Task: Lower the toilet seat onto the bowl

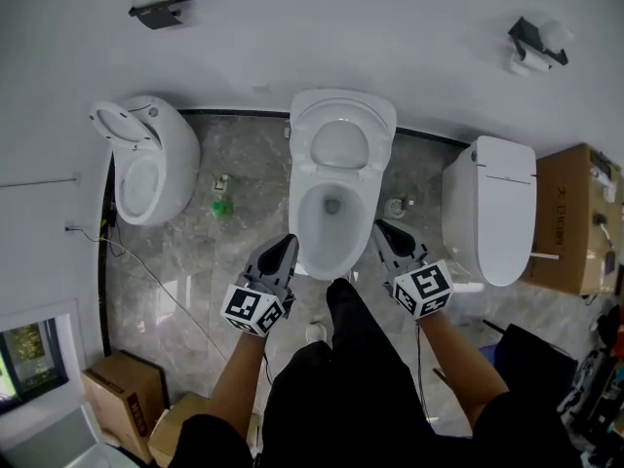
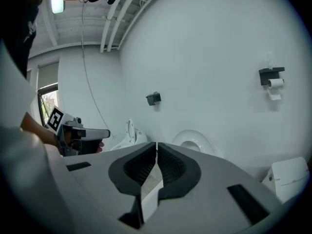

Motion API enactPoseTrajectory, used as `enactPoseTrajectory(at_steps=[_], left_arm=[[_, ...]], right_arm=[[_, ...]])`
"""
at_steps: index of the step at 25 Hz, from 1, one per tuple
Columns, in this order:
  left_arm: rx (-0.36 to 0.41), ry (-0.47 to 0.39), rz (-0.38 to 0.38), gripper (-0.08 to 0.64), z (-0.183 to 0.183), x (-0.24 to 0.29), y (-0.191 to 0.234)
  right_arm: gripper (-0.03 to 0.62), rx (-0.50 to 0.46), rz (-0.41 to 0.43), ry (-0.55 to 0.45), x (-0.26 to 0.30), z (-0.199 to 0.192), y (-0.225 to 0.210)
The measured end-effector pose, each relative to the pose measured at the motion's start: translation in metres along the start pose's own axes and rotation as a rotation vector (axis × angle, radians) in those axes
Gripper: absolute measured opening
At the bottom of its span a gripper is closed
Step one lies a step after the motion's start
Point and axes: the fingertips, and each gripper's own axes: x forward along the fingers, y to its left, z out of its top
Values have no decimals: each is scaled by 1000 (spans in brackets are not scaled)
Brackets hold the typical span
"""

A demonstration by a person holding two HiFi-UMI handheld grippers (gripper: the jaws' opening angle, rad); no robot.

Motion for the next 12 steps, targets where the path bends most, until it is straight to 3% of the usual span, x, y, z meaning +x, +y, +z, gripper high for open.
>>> enactPoseTrajectory(at_steps=[8, 12], left_arm=[[112, 49, 35, 9, 23, 101, 46], [123, 52, 28, 9, 30, 142, 66]], right_arm=[[32, -33, -17, 11, 66, 23, -72], [32, 13, -14, 41, 95, 20, -109]])
